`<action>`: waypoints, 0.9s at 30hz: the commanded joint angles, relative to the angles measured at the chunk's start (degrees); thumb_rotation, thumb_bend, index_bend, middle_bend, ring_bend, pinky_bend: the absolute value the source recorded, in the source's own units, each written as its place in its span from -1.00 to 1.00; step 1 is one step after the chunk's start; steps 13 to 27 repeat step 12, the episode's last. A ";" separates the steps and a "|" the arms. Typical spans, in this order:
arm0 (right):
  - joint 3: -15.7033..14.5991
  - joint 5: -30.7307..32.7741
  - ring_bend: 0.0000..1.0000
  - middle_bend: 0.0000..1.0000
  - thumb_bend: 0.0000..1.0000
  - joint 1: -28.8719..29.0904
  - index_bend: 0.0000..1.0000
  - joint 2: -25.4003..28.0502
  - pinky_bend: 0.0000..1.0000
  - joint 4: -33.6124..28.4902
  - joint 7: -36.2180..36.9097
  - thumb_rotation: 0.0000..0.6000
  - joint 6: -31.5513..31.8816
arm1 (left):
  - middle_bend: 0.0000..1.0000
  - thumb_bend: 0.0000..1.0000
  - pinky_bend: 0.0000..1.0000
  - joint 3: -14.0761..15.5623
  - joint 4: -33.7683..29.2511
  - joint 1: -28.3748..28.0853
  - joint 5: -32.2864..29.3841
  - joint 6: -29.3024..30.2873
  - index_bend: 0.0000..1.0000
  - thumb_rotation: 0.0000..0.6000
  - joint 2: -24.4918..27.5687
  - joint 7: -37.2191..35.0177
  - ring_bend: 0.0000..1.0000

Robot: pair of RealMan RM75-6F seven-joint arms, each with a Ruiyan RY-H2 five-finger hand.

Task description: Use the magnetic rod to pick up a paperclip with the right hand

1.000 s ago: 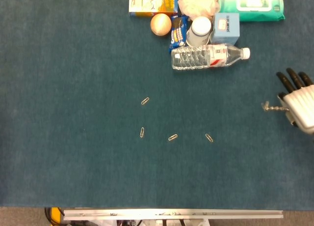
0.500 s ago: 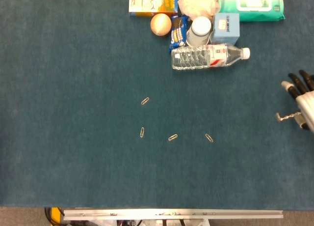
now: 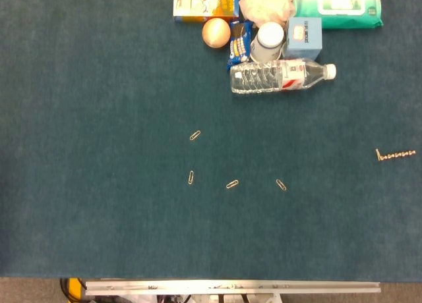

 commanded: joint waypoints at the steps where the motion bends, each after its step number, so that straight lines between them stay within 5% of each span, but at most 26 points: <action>1: -0.04 -0.64 -1.00 -0.68 -0.55 -2.02 -0.53 0.52 -0.68 1.09 2.44 1.00 1.18 | -0.06 -0.55 0.67 0.18 0.35 -0.34 0.67 -0.24 0.16 1.00 -0.11 -0.73 0.14; 27: 2.10 0.06 -1.00 -0.67 -0.55 -3.45 -0.52 1.79 -0.68 3.29 8.29 1.00 -1.38 | -0.01 -0.55 0.67 0.13 0.74 -1.24 0.86 -1.02 0.16 1.00 -0.76 -0.81 0.15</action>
